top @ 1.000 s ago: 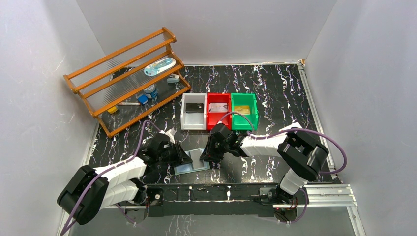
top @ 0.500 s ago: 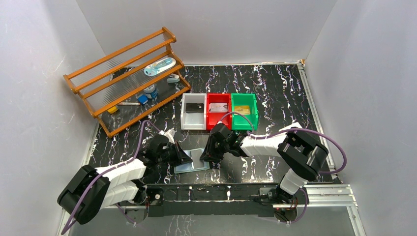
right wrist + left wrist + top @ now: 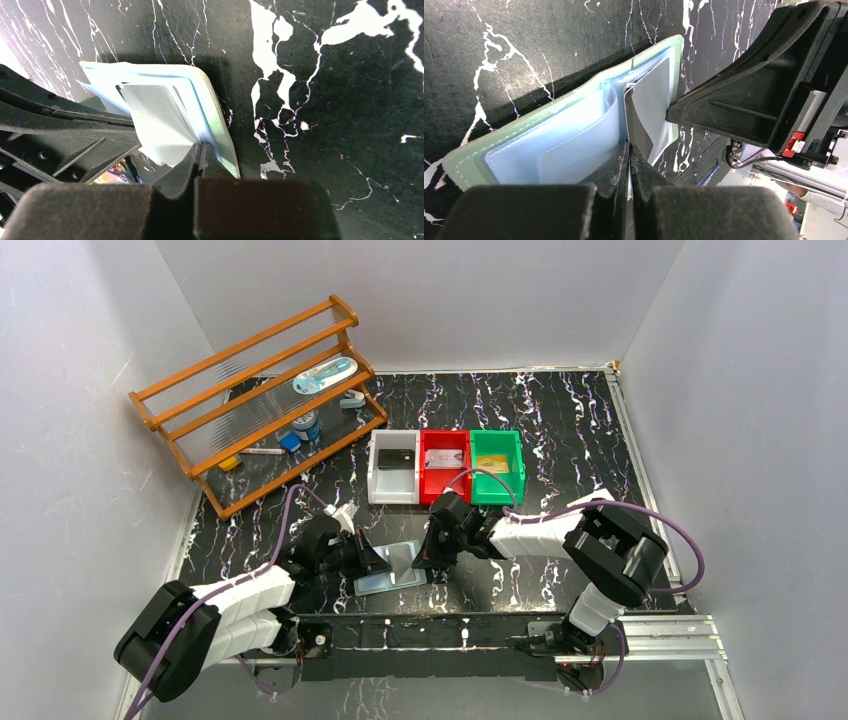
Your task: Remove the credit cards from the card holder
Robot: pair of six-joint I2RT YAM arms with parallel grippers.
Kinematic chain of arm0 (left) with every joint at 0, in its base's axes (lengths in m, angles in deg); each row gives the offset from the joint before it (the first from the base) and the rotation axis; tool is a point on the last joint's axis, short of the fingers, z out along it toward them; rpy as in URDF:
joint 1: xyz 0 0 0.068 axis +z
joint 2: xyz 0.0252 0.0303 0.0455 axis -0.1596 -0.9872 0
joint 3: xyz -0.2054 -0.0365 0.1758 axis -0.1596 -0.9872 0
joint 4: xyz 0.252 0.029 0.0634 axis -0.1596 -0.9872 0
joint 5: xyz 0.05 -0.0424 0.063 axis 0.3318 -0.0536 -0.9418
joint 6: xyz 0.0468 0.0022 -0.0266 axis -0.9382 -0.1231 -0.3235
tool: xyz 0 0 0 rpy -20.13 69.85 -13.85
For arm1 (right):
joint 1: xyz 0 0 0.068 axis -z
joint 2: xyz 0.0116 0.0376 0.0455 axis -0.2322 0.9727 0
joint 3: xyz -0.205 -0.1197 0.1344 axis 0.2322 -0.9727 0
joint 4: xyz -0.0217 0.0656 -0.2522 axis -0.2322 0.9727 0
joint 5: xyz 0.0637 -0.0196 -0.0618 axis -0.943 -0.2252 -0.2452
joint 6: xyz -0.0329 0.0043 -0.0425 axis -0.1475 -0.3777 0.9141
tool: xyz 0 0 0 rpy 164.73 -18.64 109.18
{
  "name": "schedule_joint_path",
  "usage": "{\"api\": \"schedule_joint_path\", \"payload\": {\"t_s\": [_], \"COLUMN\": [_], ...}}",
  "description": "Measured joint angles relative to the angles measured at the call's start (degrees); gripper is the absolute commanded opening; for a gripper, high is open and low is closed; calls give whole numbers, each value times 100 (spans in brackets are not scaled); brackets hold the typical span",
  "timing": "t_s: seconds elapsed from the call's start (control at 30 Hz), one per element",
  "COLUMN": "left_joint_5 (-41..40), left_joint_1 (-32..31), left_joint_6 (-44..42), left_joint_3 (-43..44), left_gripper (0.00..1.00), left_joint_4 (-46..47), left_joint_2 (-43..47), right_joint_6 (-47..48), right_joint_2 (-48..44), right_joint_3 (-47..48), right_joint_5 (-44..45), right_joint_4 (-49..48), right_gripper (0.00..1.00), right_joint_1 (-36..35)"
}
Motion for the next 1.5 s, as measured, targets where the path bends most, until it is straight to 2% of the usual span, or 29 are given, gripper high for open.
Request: {"api": "schedule_joint_path", "payload": {"t_s": [0.43, 0.47, 0.57, 0.73, 0.83, 1.03, 1.13, 1.3, 1.5], "left_joint_5": [-24, -24, -20, -4, 28, 90, 101, 42, -225], "left_joint_1": [-20, -20, -20, -17, -17, -9, -7, -15, -20], "left_joint_6": [-160, -157, -120, 66, 236, 492, 511, 450, 168], "left_joint_3": [63, 63, 61, 57, -2, -79, -83, -76, 28], "left_gripper": [0, 2, 15, 19, 15, 1, 0, 0, 0], "left_joint_4": [-538, -542, -498, -212, 92, 621, 688, 380, -529], "left_joint_2": [343, 369, 372, 70, -177, -442, -424, -90, 581], "right_joint_6": [-44, -44, -44, -42, -42, -42, -42, -57, -111], "right_joint_2": [0, 2, 11, 22, 22, 33, 33, 35, 37], "right_joint_3": [-35, -35, -35, -35, -35, -35, -35, -35, -35], "right_joint_5": [4, 4, 0, -17, -33, -90, -94, -79, -31], "right_joint_4": [-81, -87, -103, -131, -133, -140, -133, -138, -133], "right_gripper": [0, 0, 0, 0, 0, 0, 0, 0, 0], "right_joint_1": [-17, -20, -22, -22, -15, -4, 2, -7, -39]}}
